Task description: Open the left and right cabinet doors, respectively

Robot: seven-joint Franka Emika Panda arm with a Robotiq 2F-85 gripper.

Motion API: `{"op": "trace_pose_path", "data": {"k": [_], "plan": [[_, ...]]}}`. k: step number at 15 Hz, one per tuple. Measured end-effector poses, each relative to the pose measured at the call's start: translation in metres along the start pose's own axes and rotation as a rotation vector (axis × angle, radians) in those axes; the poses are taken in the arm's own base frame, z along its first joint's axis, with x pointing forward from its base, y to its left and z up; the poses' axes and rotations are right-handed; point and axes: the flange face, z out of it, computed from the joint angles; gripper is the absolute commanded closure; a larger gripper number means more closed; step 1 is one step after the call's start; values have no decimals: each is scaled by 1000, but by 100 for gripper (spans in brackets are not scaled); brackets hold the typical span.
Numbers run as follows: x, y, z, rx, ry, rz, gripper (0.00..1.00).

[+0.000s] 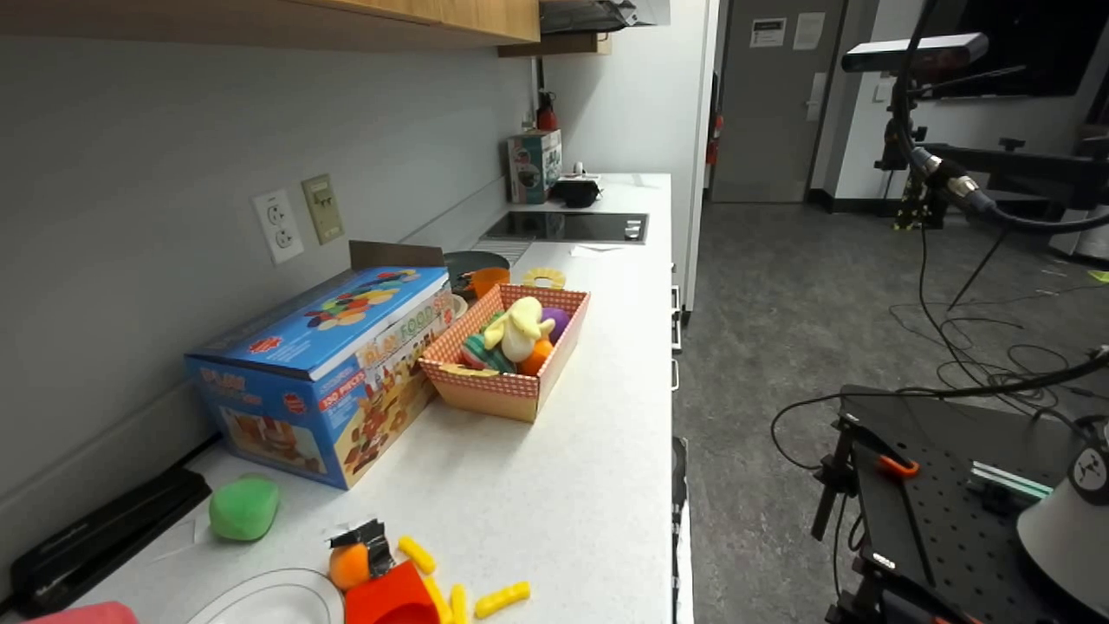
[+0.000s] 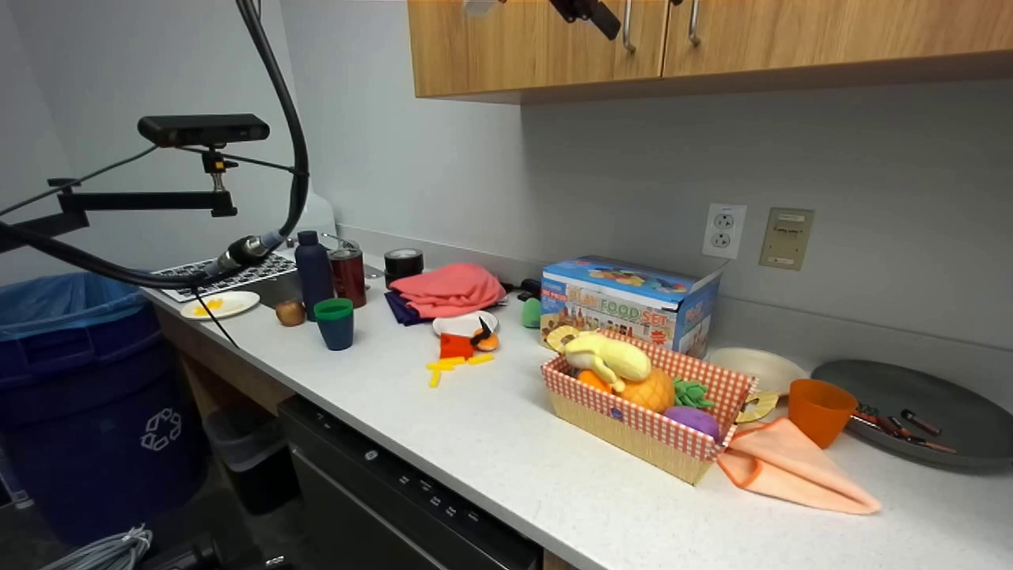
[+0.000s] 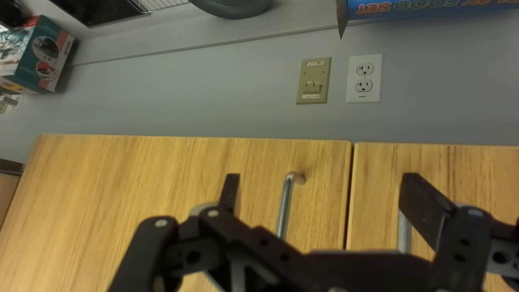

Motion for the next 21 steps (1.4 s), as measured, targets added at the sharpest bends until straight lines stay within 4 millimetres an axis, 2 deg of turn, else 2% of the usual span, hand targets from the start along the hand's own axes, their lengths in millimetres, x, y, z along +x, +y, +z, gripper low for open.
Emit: {"op": "trace_pose_path", "data": {"k": [5,10,12,17,21], "plan": [[1,6,2,-20,4,12,0],[28,55,18,-159,74,90,0],[38,64,28,-187,95,113,0],[47,64,45,-204,63,120,0],[47,61,39,-158,-80,88,0]]}}
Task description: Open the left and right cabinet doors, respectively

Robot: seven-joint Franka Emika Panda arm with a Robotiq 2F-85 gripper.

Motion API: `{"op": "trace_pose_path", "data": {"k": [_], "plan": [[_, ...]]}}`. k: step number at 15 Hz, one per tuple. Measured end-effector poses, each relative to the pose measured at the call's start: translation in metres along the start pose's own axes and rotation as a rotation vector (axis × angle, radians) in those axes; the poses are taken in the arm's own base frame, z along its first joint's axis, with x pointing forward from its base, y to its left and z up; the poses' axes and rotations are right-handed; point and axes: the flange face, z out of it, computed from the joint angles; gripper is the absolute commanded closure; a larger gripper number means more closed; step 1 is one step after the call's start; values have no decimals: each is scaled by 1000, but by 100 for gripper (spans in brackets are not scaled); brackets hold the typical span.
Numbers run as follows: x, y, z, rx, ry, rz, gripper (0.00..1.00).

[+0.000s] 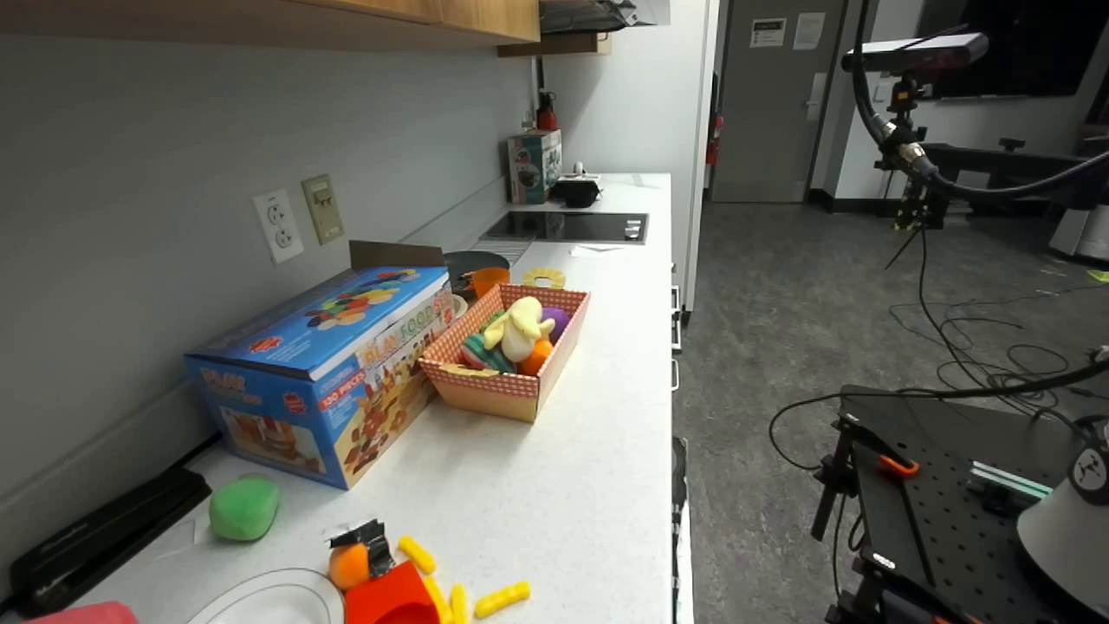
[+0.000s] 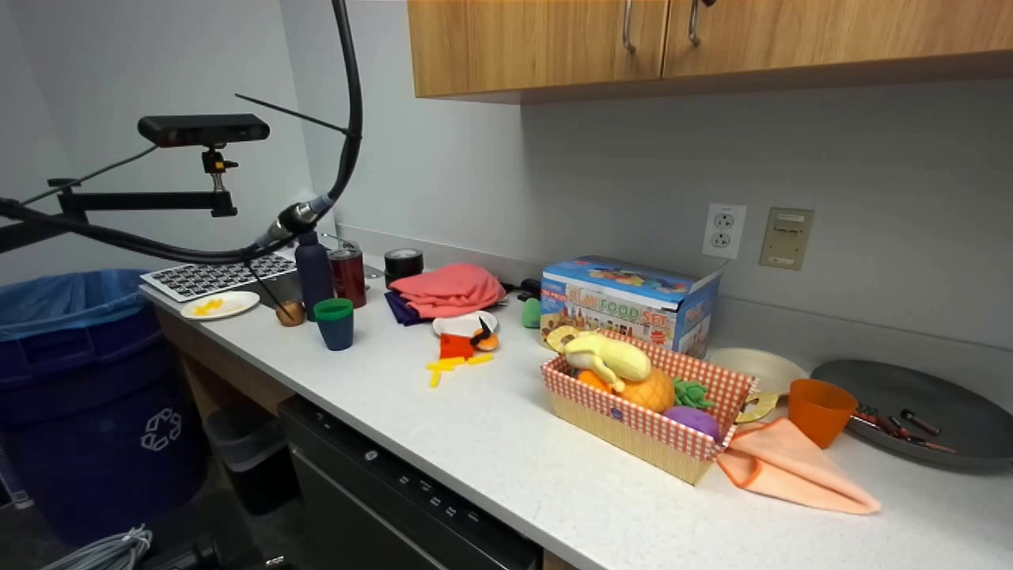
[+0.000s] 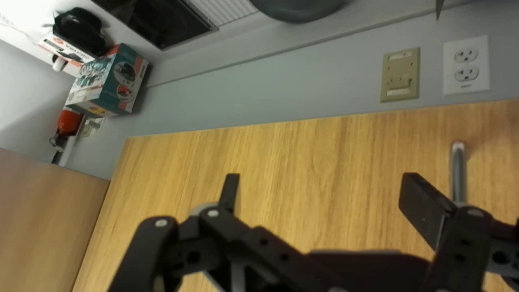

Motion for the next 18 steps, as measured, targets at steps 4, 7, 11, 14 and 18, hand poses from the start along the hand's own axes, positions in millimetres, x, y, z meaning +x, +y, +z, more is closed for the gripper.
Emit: {"op": "trace_pose_path", "data": {"k": [4,7,11,14,18], "plan": [[11,-3,-24,68,-61,-18,0],[23,-1,-39,88,-63,2,0],[35,4,-44,99,-52,43,0],[38,1,-37,99,-54,61,0],[40,-10,-29,111,-58,69,0]]}}
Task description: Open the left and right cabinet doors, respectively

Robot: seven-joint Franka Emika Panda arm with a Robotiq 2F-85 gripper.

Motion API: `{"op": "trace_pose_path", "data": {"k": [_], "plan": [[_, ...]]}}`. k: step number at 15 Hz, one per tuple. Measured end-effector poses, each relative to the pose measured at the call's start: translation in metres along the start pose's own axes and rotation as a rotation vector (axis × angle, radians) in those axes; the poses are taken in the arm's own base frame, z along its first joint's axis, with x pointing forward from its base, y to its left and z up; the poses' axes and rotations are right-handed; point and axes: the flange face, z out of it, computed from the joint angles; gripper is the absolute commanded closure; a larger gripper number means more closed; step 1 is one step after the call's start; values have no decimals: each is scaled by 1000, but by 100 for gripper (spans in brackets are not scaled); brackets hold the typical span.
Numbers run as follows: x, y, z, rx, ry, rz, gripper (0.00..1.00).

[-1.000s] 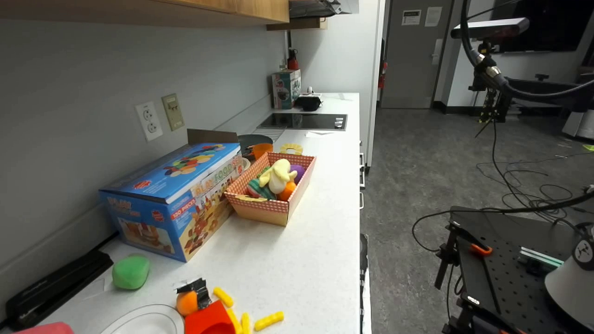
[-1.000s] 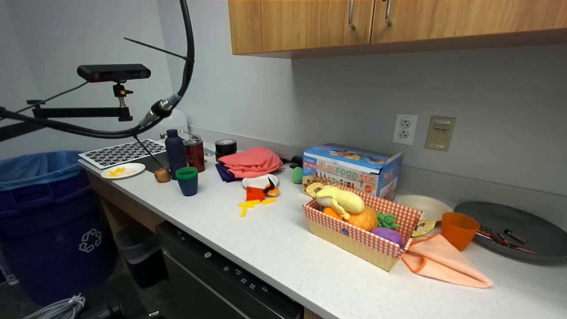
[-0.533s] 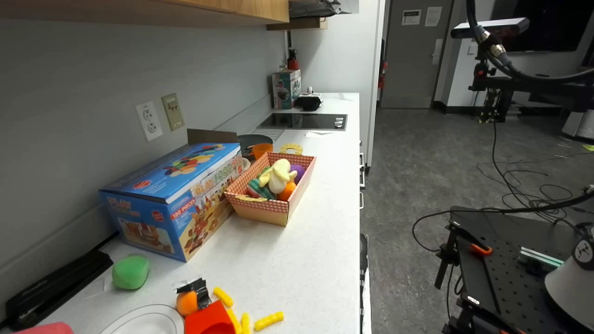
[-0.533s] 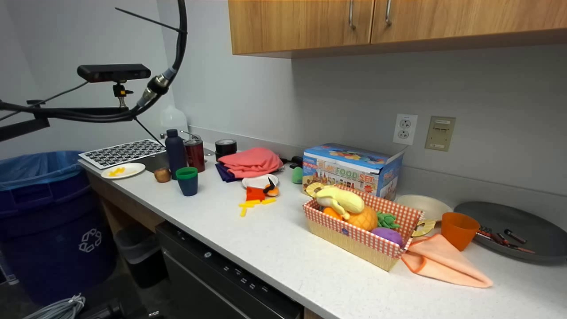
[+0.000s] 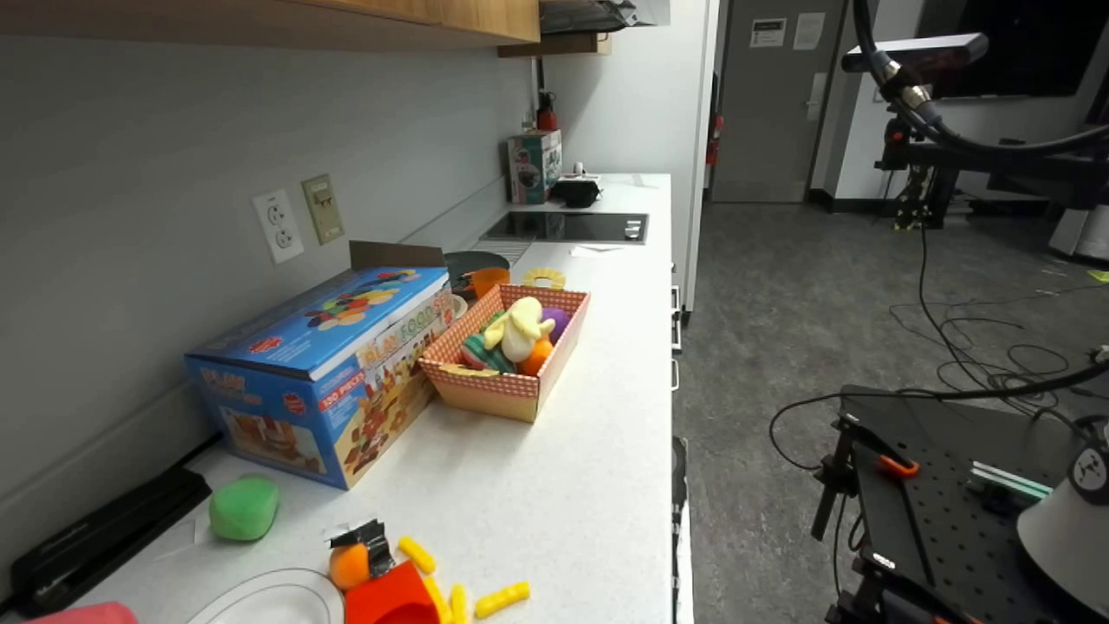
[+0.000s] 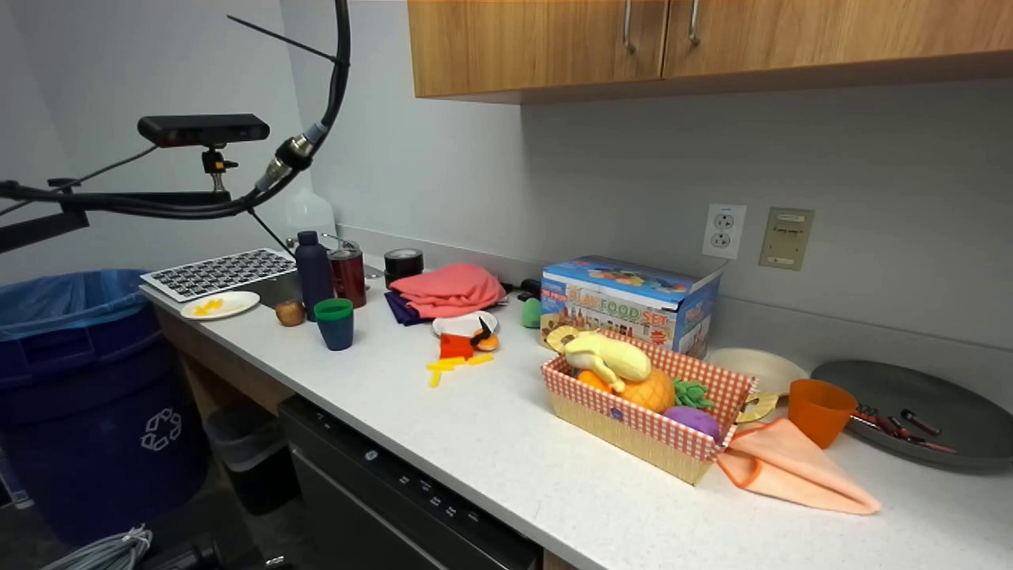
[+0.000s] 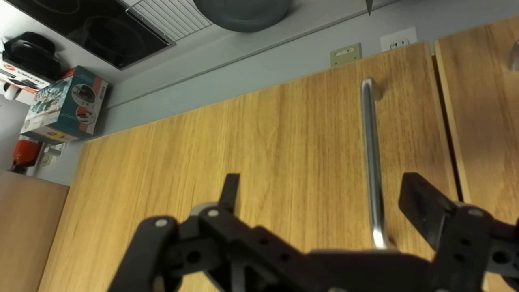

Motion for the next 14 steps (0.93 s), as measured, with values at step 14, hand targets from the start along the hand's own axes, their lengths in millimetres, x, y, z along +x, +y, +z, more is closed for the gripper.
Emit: {"op": "trace_pose_path", "data": {"k": [14], "plan": [[2,-3,23,-118,95,21,0]]}}
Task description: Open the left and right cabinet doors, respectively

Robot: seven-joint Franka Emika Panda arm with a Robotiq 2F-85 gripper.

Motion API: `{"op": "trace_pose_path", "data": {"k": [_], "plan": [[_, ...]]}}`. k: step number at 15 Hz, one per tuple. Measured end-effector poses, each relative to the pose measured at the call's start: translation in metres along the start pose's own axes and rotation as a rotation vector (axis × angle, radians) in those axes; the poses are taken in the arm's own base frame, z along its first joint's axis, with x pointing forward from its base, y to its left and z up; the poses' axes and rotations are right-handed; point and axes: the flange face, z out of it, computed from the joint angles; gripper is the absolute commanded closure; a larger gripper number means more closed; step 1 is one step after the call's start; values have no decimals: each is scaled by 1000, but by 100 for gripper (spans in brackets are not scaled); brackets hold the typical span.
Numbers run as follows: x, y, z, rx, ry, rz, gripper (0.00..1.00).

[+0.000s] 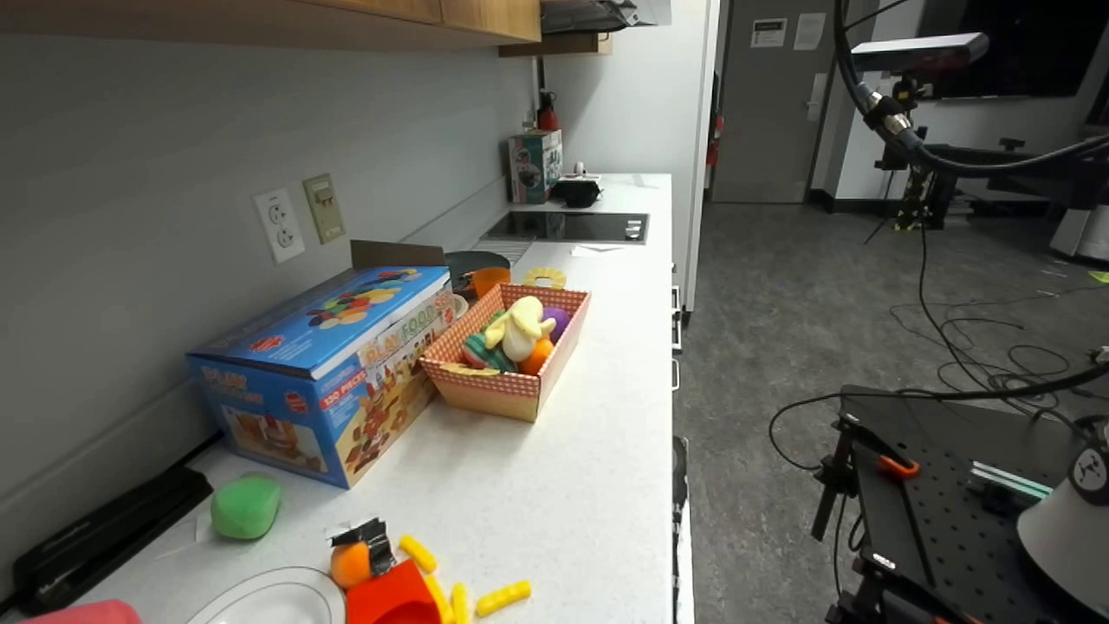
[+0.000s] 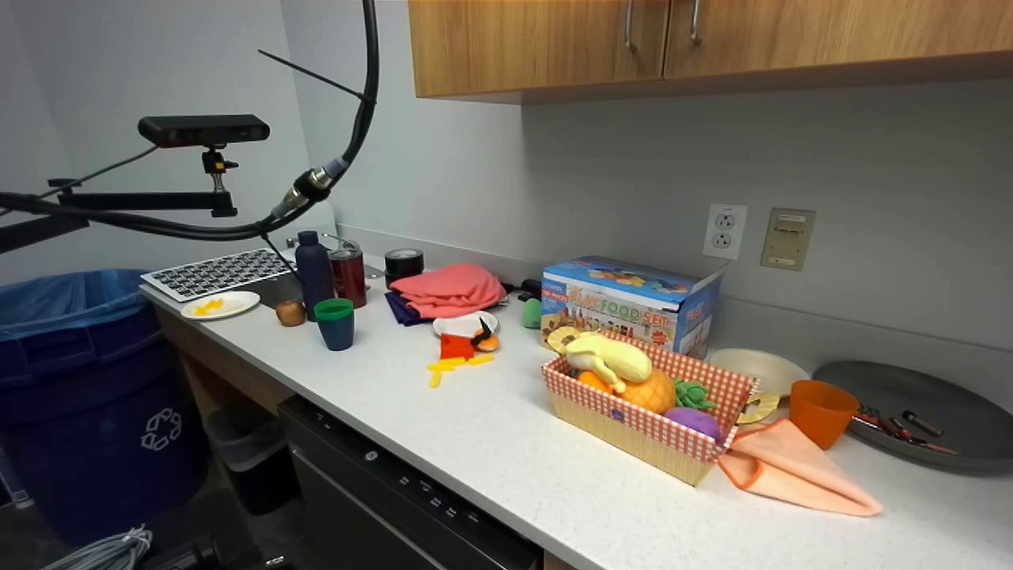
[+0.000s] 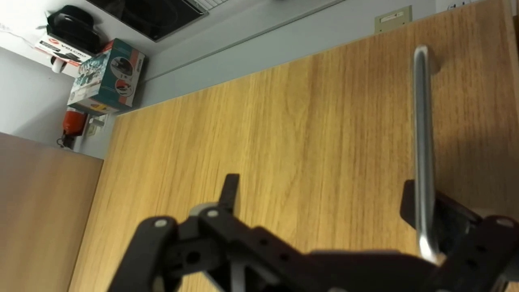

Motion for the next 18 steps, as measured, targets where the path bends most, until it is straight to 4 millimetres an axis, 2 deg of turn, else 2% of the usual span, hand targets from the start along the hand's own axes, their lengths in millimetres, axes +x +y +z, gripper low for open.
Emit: {"op": "trace_pose_path", "data": {"k": [4,13,18], "plan": [[-8,13,-11,-24,-9,-6,0],[-36,60,-59,-107,-84,56,0],[-51,87,-72,-93,-94,137,0]]}}
